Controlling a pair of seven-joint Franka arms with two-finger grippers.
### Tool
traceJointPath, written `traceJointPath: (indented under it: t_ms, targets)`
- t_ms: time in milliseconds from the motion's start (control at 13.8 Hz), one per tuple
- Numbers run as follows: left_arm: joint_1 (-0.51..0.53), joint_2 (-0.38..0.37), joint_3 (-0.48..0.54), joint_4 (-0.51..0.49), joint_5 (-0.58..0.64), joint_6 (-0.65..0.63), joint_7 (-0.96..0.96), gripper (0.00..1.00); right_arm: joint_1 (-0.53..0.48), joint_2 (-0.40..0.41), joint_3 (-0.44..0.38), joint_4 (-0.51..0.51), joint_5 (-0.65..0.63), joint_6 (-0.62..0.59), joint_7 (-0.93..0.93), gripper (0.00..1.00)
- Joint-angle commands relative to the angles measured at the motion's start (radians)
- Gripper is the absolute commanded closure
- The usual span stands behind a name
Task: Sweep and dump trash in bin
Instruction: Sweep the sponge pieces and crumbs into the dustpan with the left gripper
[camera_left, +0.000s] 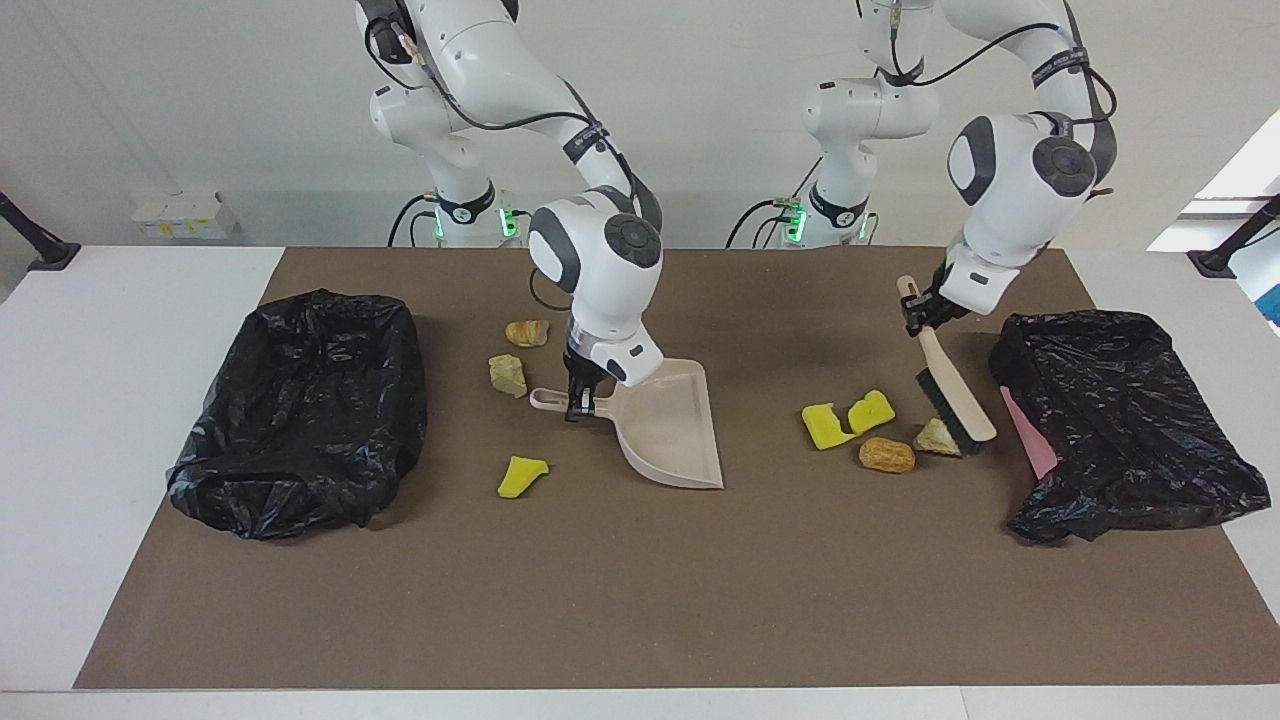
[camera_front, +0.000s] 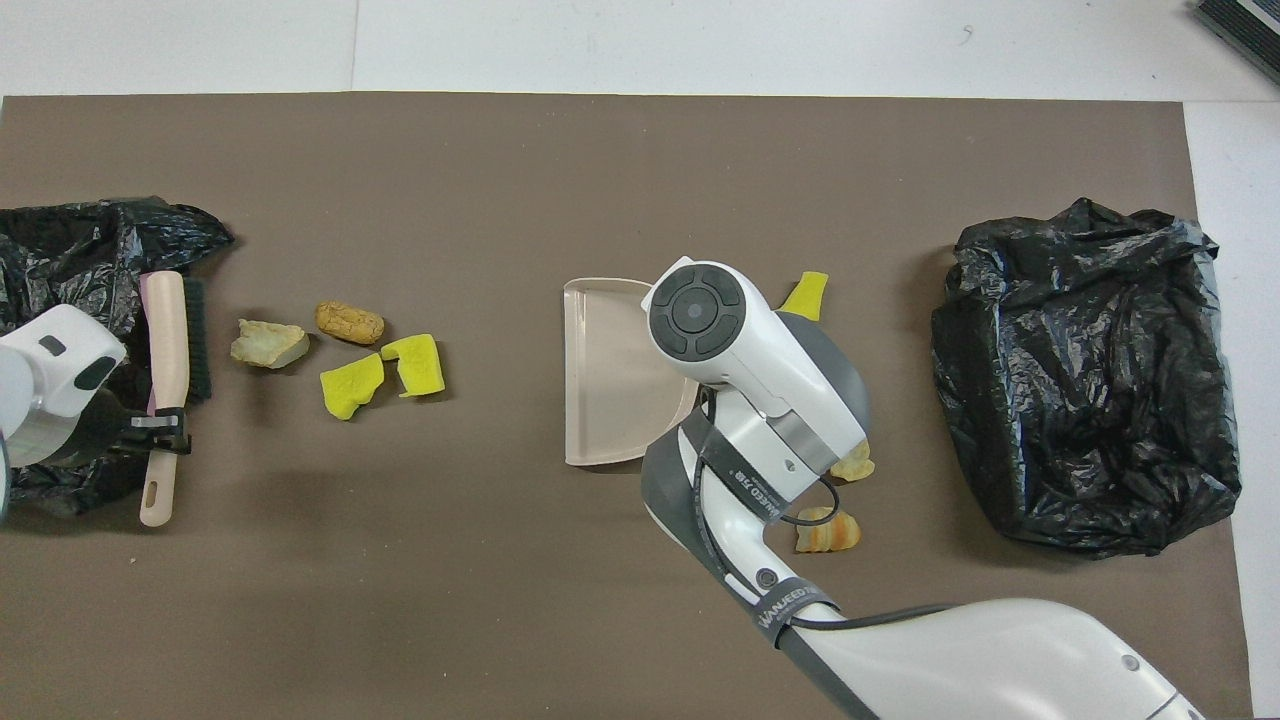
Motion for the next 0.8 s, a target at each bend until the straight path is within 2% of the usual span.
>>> traceJointPath:
  t_ms: [0, 218, 727]
  targets:
    - [0.004, 0.083, -0.013, 0.022, 0.043, 0.076, 0.021, 1.0, 0.005, -0.016, 0.004, -0.015, -0.014, -0.032, 0.085, 1.0]
    - [-0.012, 0.12, -0.014, 0.008, 0.054, 0.096, 0.025, 1.0, 0.025, -0.016, 0.004, -0.015, -0.018, -0.044, 0.113, 1.0]
    - [-0.148, 0.107, -0.024, -0.036, 0.022, 0.09, 0.008, 1.0, 0.026, -0.018, 0.004, -0.015, -0.019, -0.051, 0.116, 1.0]
